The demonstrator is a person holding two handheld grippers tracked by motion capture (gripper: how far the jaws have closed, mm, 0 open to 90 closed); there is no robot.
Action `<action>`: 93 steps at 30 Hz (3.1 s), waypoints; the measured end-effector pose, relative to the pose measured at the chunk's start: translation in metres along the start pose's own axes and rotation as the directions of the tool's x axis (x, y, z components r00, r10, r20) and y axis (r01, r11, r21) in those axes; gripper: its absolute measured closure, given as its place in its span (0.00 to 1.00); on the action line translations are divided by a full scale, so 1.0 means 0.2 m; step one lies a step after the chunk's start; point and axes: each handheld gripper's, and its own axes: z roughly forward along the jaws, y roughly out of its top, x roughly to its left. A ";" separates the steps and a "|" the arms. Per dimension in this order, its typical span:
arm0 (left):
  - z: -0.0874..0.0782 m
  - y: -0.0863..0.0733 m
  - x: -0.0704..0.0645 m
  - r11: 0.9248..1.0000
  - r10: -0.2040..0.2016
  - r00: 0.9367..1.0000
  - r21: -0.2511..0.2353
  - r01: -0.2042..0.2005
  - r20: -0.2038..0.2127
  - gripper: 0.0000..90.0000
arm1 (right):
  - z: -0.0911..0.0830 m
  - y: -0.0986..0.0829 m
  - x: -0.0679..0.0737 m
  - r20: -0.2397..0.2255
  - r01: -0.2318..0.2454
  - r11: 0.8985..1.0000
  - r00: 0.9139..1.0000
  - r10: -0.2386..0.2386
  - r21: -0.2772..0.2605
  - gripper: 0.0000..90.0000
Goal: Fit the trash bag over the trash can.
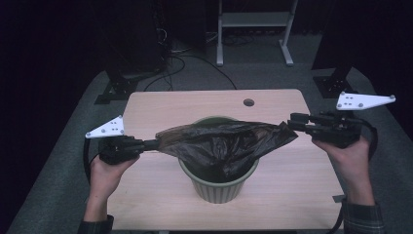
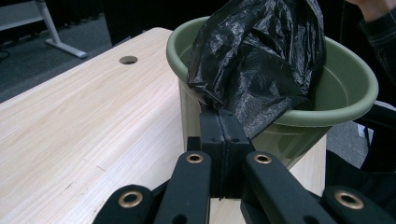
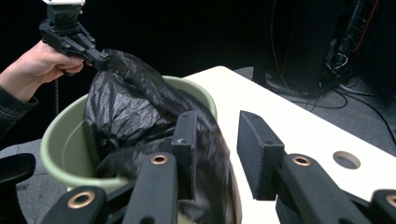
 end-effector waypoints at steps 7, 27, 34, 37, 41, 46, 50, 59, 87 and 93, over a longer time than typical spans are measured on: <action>0.01 0.01 0.01 1.000 0.002 1.000 -0.003 -0.002 0.003 1.00 | 0.17 0.08 -0.04 -0.046 0.020 0.999 0.999 -0.018 0.040 0.76; 0.06 0.02 0.04 1.000 0.001 1.000 0.007 -0.001 0.006 1.00 | 0.40 0.01 -0.11 -0.101 0.002 0.992 0.995 0.010 0.124 1.00; 0.11 0.02 0.08 1.000 -0.003 1.000 0.016 0.003 -0.006 1.00 | 0.49 -0.01 -0.21 -0.073 -0.053 0.992 0.995 0.062 0.113 1.00; 0.13 0.01 0.10 1.000 -0.006 1.000 0.024 0.007 -0.010 1.00 | 0.54 -0.04 -0.25 -0.045 -0.078 0.991 0.996 0.083 0.108 1.00; 0.15 -0.01 0.12 0.999 -0.016 0.999 0.038 0.017 -0.031 1.00 | 0.60 -0.07 -0.29 -0.026 -0.110 0.989 0.993 0.113 0.100 1.00; 0.16 -0.05 0.15 0.998 -0.039 0.998 0.056 0.042 -0.042 1.00 | 0.67 -0.12 -0.31 0.000 -0.135 0.983 0.991 0.136 0.124 1.00; 0.17 -0.08 0.15 0.996 -0.054 0.998 0.063 0.056 -0.033 1.00 | 0.71 -0.18 -0.32 -0.014 -0.149 0.977 0.988 0.153 0.155 1.00; 0.20 -0.10 0.16 0.993 -0.075 0.996 0.086 0.078 -0.041 1.00 | 0.80 -0.24 -0.29 -0.013 -0.150 0.966 0.988 0.157 0.212 1.00; 0.16 -0.09 0.12 0.996 -0.052 0.998 0.068 0.055 -0.045 1.00 | 0.60 -0.11 -0.32 0.059 -0.159 0.985 0.986 0.156 0.061 0.81; 0.17 -0.07 0.11 0.997 -0.044 0.998 0.068 0.046 -0.039 1.00 | 0.60 -0.03 -0.22 -0.027 -0.084 0.996 0.996 0.085 0.033 0.75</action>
